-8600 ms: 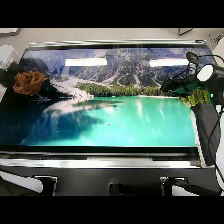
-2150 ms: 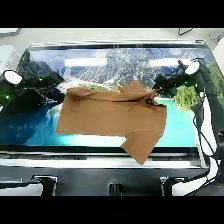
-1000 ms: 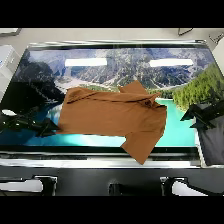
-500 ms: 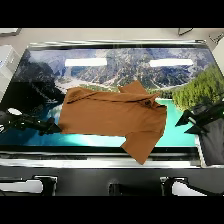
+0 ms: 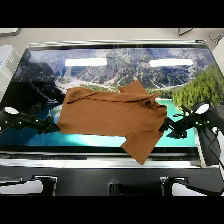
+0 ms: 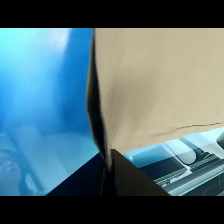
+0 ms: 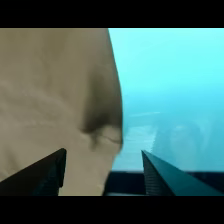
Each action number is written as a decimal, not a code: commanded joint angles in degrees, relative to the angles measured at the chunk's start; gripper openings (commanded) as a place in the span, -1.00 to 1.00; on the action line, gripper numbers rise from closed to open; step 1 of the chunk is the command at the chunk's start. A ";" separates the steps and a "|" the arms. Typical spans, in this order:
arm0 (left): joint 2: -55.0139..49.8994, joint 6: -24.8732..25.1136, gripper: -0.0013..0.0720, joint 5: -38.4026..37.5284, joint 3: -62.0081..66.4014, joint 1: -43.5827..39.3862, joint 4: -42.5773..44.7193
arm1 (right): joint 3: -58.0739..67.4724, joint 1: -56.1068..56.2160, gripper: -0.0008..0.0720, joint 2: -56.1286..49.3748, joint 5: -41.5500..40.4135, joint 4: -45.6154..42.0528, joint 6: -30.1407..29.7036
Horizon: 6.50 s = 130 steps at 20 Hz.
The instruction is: Fold the clothes and pants, and hang the long-sleeved shirts on hangers.
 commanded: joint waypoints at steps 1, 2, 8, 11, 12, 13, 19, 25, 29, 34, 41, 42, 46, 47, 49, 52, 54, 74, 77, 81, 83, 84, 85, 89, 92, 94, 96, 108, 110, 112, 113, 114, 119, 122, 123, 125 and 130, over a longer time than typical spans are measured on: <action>1.14 0.00 -0.91 -0.37 0.04 -0.09 -0.09 | -0.96 0.42 0.47 -2.29 -4.24 4.39 0.17; 1.16 0.00 -0.91 -0.52 0.04 -0.15 -0.09 | -0.96 0.48 0.45 -3.17 -3.87 4.90 0.17; 2.56 0.00 -0.91 -0.68 0.68 -0.24 -1.57 | -0.13 0.46 -0.84 -4.39 -1.86 10.54 -0.42; 8.07 -0.02 -0.91 -0.04 8.41 -0.15 -2.23 | 10.16 0.28 -0.84 -0.55 0.92 8.68 -2.95; 10.95 -0.02 -0.91 0.98 13.55 -0.13 -2.23 | 16.28 0.28 -0.84 1.18 1.62 7.98 -4.50; 13.94 -0.02 -0.91 2.58 19.15 -0.13 -2.25 | 24.24 0.28 -0.84 3.15 2.36 7.98 -7.17; 33.35 -0.02 -0.91 20.85 52.63 -0.11 -4.28 | 69.18 0.28 -0.84 16.94 -7.21 1.07 -14.56; 48.30 -3.93 -0.91 25.64 54.18 -0.11 -1.64 | 70.44 0.28 -0.84 33.92 -7.69 -4.90 -10.10; 49.88 -5.18 -0.91 27.08 54.21 -0.11 -1.33 | 70.47 0.28 -0.84 37.88 -16.63 -9.64 -5.16; 43.82 -5.22 -0.91 13.44 54.14 -0.13 -1.33 | 70.44 0.28 -0.84 33.20 -2.16 -11.06 -3.78; 22.16 -7.10 -0.91 -2.69 30.60 -5.25 -1.29 | 39.47 7.78 -0.84 11.52 21.57 -7.93 -2.05; 18.97 -6.67 -0.91 -1.31 25.05 -6.38 -1.22 | 33.20 10.49 -0.84 8.74 16.59 -8.59 -0.92; 4.31 -6.03 -0.91 8.55 16.33 -7.61 -1.75 | 28.33 16.68 -0.84 -6.73 -3.54 -7.67 6.60; 0.96 -6.03 -0.91 10.05 17.68 -7.54 -2.21 | 30.47 17.22 -0.84 -10.23 -7.04 -6.51 6.40; -4.13 -6.01 -0.91 13.38 22.43 -7.43 -2.19 | 36.20 17.35 -0.84 -15.39 -14.25 -5.03 5.29; -8.15 -6.01 -0.91 18.62 29.97 -7.78 -2.16 | 41.68 17.25 -0.84 -18.10 -25.03 -8.59 6.32; -10.29 -5.97 -0.91 20.76 33.57 -8.28 -2.16 | 41.88 17.25 -0.84 -18.38 -30.84 -11.06 8.04; -13.53 -2.86 -0.91 4.33 40.52 -9.92 -1.38 | 45.99 8.55 -0.84 -18.29 13.03 -8.96 6.69; -13.38 -5.60 -0.91 -8.72 38.53 -8.44 6.86 | 44.65 8.79 -0.84 -17.18 20.76 -13.33 7.13; -14.38 -7.08 -0.91 -9.53 28.89 -8.46 8.09 | 36.68 9.44 -0.84 -17.94 16.09 -13.31 9.70; -14.99 -7.08 -0.91 -9.38 26.58 -8.48 8.09 | 35.69 9.46 -0.84 -18.53 15.26 -12.50 10.95; -15.37 -7.08 -0.91 -9.20 25.92 -8.57 8.11 | 35.69 9.44 -0.84 -18.95 15.28 -12.00 11.32; -15.74 -7.06 -0.91 -9.11 25.73 -8.57 8.04 | 35.69 9.44 -0.84 -19.26 15.28 -11.93 12.35; -15.89 -6.88 -0.91 -9.07 25.70 -8.63 7.93 | 35.69 9.44 -0.84 -20.28 15.23 -11.23 12.96; -15.85 -6.91 -0.81 -9.25 25.73 -8.55 7.89 | 35.71 9.35 -0.81 -20.28 15.43 -11.13 12.87; -15.17 -6.91 0.24 -10.84 26.38 -7.82 7.96 | 36.68 8.66 0.14 -19.80 17.14 -10.84 10.64; -13.77 -6.88 0.45 -13.44 28.57 -5.31 8.13 | 39.06 5.77 0.44 -17.99 21.51 -10.71 7.54; 4.85 3.02 0.06 -5.07 -11.32 3.21 8.26 | 8.74 -1.75 0.58 0.81 16.46 -6.01 2.23; 4.81 3.02 0.06 -4.79 -11.85 2.71 8.13 | 8.74 -1.75 0.58 0.83 16.87 -5.73 2.25; 4.81 3.02 0.06 -4.76 -11.87 2.47 8.15 | 8.74 -1.75 0.58 0.83 16.92 -5.42 2.27; 4.81 2.99 0.06 -4.79 -11.89 2.38 8.15 | 8.74 -1.75 0.58 0.83 17.00 -5.35 2.25; 4.81 2.99 0.06 -4.83 -11.89 2.23 8.13 | 8.74 -1.75 0.58 0.83 17.05 -5.38 2.23; 4.81 2.38 0.06 -6.12 -12.94 0.17 8.15 | 8.74 -1.75 0.58 0.83 17.75 -5.33 2.25; 4.81 2.36 0.01 -6.73 -12.92 0.31 8.66 | 8.74 -1.75 0.58 0.83 18.91 -5.38 1.99; 4.81 2.32 0.01 -6.75 -12.96 0.28 8.63 | 8.74 -1.75 0.58 0.85 19.06 -5.38 1.97; 4.81 1.64 -0.15 -6.10 -12.96 -0.24 8.57 | 8.74 -1.75 0.58 0.83 18.99 -5.40 1.86; 4.81 0.74 -0.91 -3.93 -14.21 -3.76 7.48 | 6.91 -1.75 0.58 1.05 19.28 -6.40 1.88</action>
